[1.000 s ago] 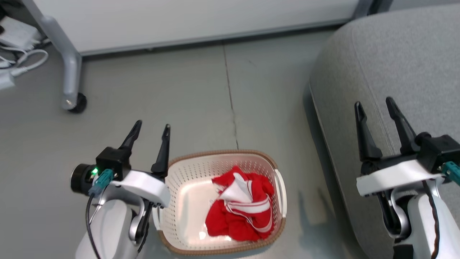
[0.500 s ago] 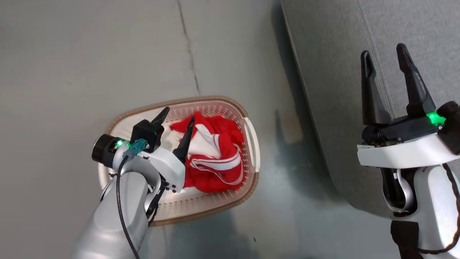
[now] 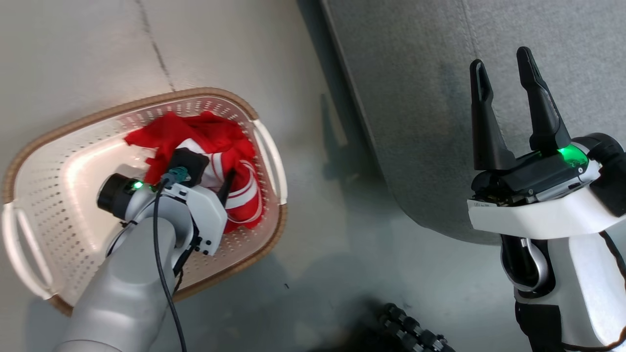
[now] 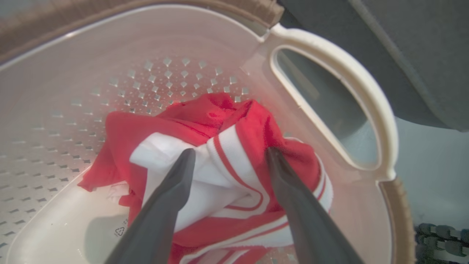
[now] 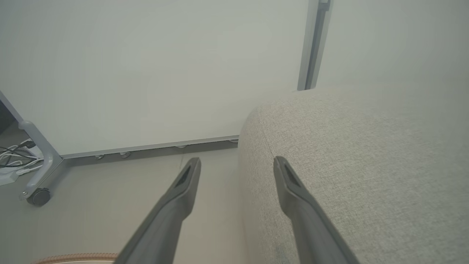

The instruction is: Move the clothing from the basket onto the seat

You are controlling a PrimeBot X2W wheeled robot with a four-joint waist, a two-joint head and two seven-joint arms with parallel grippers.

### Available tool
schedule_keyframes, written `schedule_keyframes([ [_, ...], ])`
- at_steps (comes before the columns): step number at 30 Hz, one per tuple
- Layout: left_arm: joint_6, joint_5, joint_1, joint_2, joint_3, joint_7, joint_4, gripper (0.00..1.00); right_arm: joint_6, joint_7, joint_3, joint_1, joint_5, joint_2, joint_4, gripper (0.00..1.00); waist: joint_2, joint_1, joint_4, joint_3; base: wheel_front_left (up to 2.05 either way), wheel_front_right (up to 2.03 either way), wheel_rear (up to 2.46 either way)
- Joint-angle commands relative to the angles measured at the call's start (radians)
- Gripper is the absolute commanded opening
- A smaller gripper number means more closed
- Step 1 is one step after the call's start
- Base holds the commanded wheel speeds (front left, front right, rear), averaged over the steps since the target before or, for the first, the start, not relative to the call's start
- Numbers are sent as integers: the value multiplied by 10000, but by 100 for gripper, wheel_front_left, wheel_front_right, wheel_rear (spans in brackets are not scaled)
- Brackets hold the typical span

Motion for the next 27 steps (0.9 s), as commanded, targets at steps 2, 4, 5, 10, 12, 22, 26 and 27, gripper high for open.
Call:
schedule_keyframes([
  [2,-42,-90,-272,159,-12,115,243,100,19,-120,39,33,132,-20,-40,100,0,0,-585,515,0,0,0],
  [4,-60,-159,-392,214,-53,274,546,100,19,-111,21,59,232,-20,-132,100,0,0,-682,577,0,0,0],
  [5,-68,-215,-447,233,-45,346,692,100,21,-111,16,78,250,-19,-178,100,0,0,-713,598,0,0,0],
  [10,-74,-531,-765,179,-15,990,1466,100,21,-108,73,154,368,-22,-298,100,0,0,-784,661,0,0,0],
  [12,-82,-563,-854,182,-73,1132,1638,16,21,-107,103,124,403,-20,-312,100,0,0,-802,683,0,0,0],
  [22,-98,-656,-866,99,-394,274,1694,0,21,-109,-69,248,17,-23,-135,100,0,0,-440,-37,0,0,0],
  [26,-99,-841,-600,-60,-575,-441,1401,0,19,-92,-123,351,-330,-29,114,100,0,0,-7,-666,0,0,0],
  [27,-100,-922,-536,-87,-628,-604,1294,0,19,-88,-142,385,-418,-28,183,100,0,0,129,-852,0,0,0],
])
